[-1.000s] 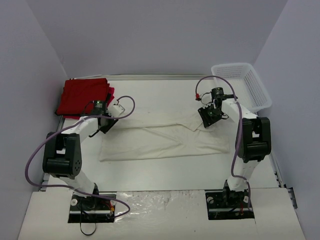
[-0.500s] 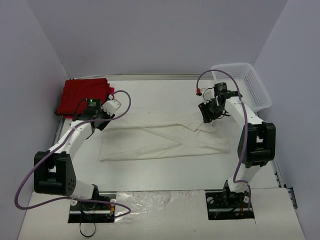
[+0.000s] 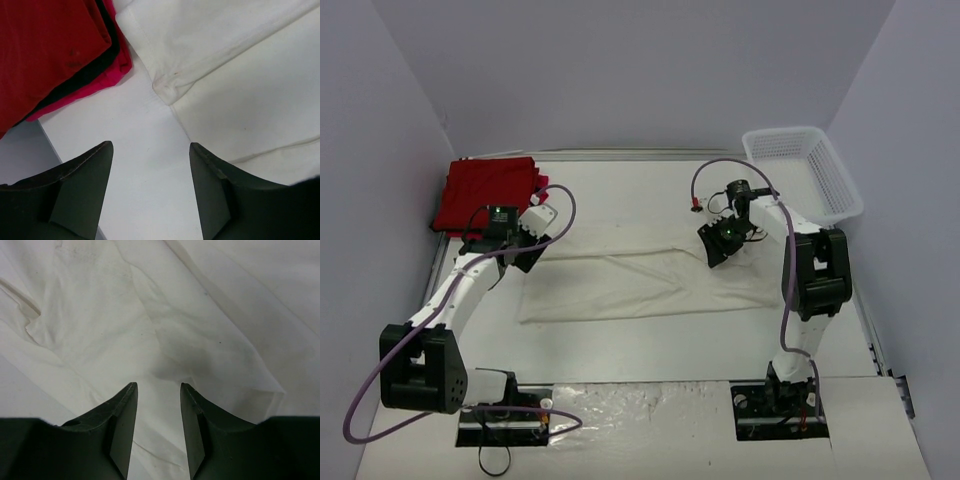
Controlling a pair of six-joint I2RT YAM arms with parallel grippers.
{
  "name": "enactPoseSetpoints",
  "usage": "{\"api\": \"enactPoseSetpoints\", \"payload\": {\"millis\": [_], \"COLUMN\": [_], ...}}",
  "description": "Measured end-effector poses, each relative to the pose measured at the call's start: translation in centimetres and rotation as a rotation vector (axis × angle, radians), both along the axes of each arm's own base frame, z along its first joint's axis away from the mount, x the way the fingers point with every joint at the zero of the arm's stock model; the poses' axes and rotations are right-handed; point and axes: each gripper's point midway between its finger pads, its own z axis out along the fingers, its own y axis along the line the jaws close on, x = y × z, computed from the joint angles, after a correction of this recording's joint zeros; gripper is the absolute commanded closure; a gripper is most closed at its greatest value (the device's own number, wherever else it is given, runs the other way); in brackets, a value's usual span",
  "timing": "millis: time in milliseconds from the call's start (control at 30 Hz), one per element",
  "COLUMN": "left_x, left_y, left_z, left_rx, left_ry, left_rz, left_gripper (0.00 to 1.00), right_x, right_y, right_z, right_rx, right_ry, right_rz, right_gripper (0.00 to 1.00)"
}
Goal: Fold and stack the t-shirts
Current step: Fold the other side of the tshirt into a rectangle
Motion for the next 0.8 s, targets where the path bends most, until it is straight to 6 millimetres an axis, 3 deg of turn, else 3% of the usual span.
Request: {"api": "enactPoseSetpoints", "payload": {"millis": [200, 433, 800], "left_x": [-0.2, -1.0, -1.1], "left_y": [-0.1, 0.0, -0.1], "left_z": [0.5, -0.6, -1.1], "left_rx": [-0.017, -0.02, -0.032], "left_ry": [-0.018, 0.006, 0.01], "left_rz": [0.016, 0.022, 0.036], "left_gripper": [0.37, 0.37, 0.37], "right_x": [-0.7, -0.2, 1.2], "right_y": [0.6, 1.1, 2.1], "right_z": [-1.7, -2.6, -1.8], "right_rx": [0.018, 0.031, 0.044], "right_ry": [0.06, 0.089, 0.053], "right_rz": [0.014, 0.021, 0.035], "right_gripper": [0.64, 0.64, 0.65]}}
